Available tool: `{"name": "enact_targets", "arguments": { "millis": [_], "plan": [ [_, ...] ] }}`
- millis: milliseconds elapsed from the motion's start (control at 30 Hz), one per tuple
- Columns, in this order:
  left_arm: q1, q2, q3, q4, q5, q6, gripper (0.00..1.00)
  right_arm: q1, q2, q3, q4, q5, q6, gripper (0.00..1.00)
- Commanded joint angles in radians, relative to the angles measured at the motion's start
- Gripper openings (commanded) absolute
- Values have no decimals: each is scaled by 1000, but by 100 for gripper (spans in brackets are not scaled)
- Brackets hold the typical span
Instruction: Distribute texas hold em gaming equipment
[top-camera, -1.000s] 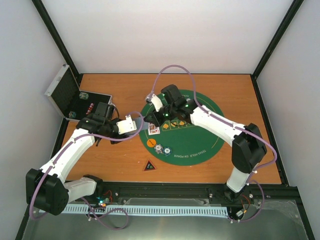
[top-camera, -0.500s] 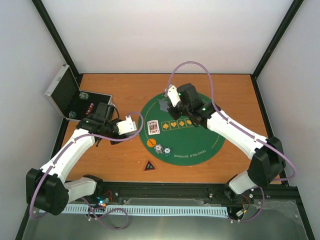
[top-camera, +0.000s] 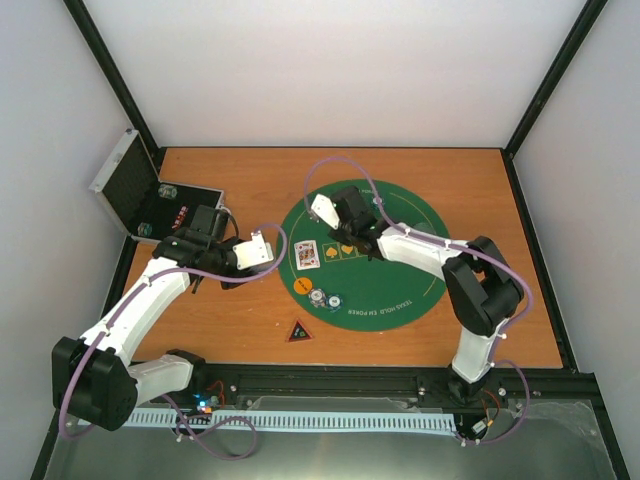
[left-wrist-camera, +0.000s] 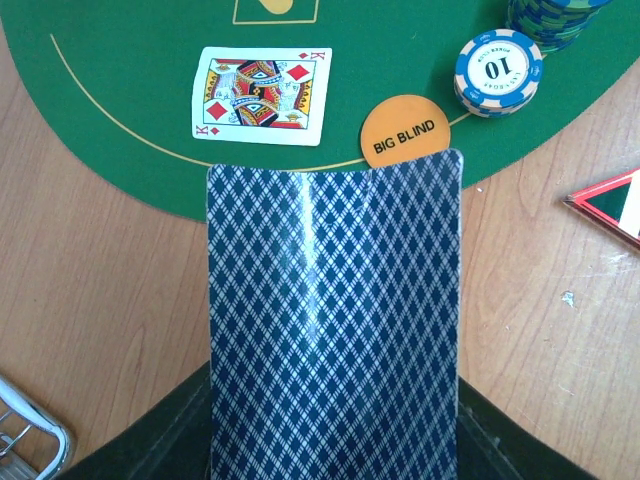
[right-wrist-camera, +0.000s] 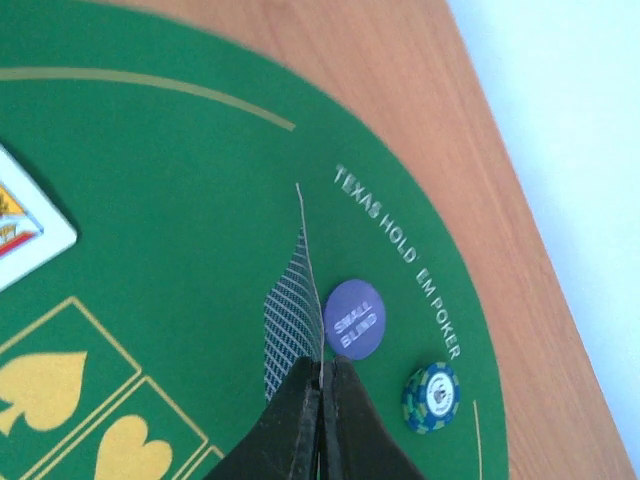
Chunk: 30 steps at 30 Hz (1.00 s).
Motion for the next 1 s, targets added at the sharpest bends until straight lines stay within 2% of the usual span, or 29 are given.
{"name": "enact_targets", "arguments": {
  "millis": [0,100,333,433,700,967],
  "plan": [
    [2,-23,17,16,17,3,48,39,50,-77,65,77,-95,3],
    [2,-21,20,17,17,4,48,79,63,-135,51,92,-96,3],
    [3,-18,27,16,17,0,48,105,39,-178,-5,-67,40,3],
    [3,-18,26,11,13,-3,48,105,47,-170,-13,-113,60,3],
    [2,-28,21,10,8,-5,48,103,127,-64,-104,-117,114,3],
    [2,-36,11,9,-1,0,48,103,134,-55,-123,-152,135,3]
  ]
}}
